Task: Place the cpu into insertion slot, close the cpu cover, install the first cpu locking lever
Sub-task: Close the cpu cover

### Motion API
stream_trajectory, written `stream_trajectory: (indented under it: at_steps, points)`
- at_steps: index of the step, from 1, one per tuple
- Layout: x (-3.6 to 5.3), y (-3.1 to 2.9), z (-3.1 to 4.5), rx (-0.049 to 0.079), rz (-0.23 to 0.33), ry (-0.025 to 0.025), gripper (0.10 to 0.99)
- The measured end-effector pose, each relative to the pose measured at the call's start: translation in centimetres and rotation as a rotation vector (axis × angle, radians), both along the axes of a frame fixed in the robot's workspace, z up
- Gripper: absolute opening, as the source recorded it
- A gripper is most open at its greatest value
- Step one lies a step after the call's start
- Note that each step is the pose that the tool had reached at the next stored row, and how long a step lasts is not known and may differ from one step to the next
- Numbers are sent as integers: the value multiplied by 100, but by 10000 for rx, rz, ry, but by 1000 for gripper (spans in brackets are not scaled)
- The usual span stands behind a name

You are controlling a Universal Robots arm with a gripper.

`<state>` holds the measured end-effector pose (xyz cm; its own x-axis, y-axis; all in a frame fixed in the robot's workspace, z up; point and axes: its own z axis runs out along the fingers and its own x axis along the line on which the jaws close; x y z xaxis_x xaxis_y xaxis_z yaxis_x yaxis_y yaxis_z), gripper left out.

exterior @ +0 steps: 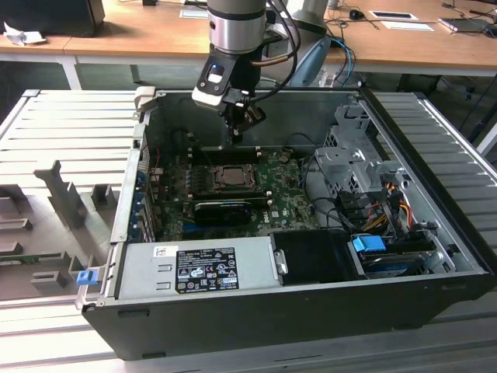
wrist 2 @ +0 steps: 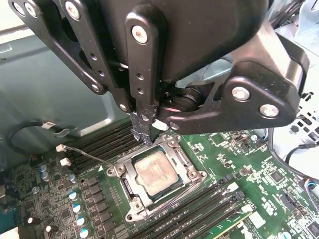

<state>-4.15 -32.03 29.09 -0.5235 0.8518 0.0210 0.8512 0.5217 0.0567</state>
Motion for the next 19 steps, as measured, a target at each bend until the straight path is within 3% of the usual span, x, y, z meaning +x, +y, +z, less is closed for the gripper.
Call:
stream_trajectory:
  at_steps: [19]
  points:
    - [0,0,0,0,878,0,106]
